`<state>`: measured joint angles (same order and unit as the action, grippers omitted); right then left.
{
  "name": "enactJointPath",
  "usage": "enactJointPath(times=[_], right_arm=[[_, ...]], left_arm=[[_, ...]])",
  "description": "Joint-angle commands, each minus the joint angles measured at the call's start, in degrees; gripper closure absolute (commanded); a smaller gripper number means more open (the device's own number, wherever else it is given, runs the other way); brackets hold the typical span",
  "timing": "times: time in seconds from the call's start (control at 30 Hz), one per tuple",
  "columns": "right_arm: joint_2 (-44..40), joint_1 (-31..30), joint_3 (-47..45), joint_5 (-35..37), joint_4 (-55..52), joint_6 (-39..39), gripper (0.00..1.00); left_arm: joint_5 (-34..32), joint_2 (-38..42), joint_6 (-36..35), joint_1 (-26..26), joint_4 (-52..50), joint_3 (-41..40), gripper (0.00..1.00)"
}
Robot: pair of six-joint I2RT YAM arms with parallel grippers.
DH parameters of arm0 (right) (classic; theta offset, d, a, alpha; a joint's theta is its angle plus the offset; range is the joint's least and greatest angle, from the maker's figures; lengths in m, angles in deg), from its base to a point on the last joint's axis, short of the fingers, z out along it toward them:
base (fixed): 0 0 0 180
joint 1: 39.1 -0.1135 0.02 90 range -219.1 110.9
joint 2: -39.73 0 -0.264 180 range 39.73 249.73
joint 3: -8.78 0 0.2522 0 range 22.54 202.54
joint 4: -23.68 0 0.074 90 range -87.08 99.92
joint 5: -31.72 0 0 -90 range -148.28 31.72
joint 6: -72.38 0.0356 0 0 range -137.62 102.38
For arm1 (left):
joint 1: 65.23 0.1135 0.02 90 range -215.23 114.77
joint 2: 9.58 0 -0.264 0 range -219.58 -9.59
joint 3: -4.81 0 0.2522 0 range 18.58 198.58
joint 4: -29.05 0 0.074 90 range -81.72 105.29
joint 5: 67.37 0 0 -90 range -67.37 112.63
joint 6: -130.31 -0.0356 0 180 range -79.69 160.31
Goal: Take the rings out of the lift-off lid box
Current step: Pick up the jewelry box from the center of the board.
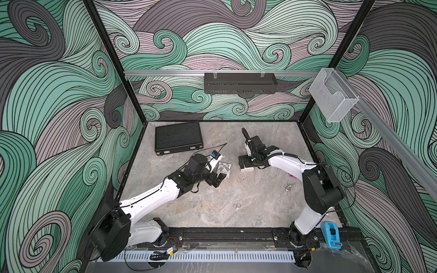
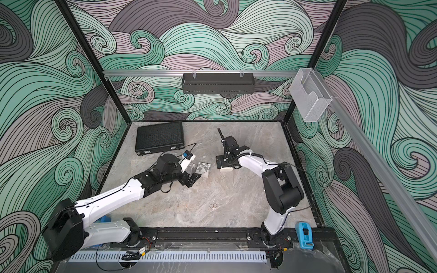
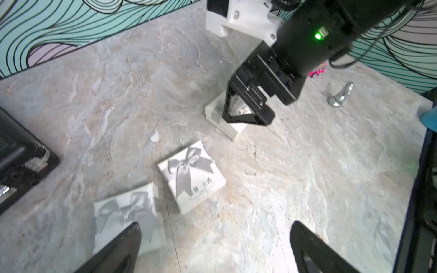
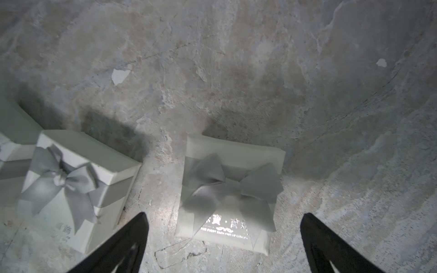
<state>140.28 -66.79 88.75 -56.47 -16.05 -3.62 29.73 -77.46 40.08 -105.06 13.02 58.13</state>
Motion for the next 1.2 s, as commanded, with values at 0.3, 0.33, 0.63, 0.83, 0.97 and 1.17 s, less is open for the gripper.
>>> enactJointPath(times=[0.3, 0.33, 0.63, 0.83, 0.97, 1.17], right_arm=[[7.3, -0.8, 3.8, 3.4, -0.4, 2.6, 0.02], [7.6, -0.9, 3.9, 4.0, -0.2, 2.9, 0.03], [8.3, -1.2, 3.4, 6.1, 0.6, 3.9, 0.17], [6.8, -1.1, 3.0, 7.0, 0.7, 3.8, 0.22], [4.8, -0.4, 3.5, 7.5, 0.1, 2.2, 0.23], [4.8, 4.8, 6.3, 6.2, -0.2, -1.3, 0.24]], left_arm=[[1.2, 2.5, 2.8, -0.1, -1.7, -1.8, 0.01], [1.3, 2.3, 2.8, -0.1, -1.8, -1.6, 0.01], [1.1, 1.7, 2.6, -0.1, -1.4, -1.5, 0.02], [1.1, 0.9, 2.5, -0.1, -1.4, -1.1, 0.01], [1.0, 1.0, 2.4, -0.1, -1.6, -1.1, 0.01], [1.0, 1.3, 2.4, -0.1, -2.1, -1.3, 0.01]])
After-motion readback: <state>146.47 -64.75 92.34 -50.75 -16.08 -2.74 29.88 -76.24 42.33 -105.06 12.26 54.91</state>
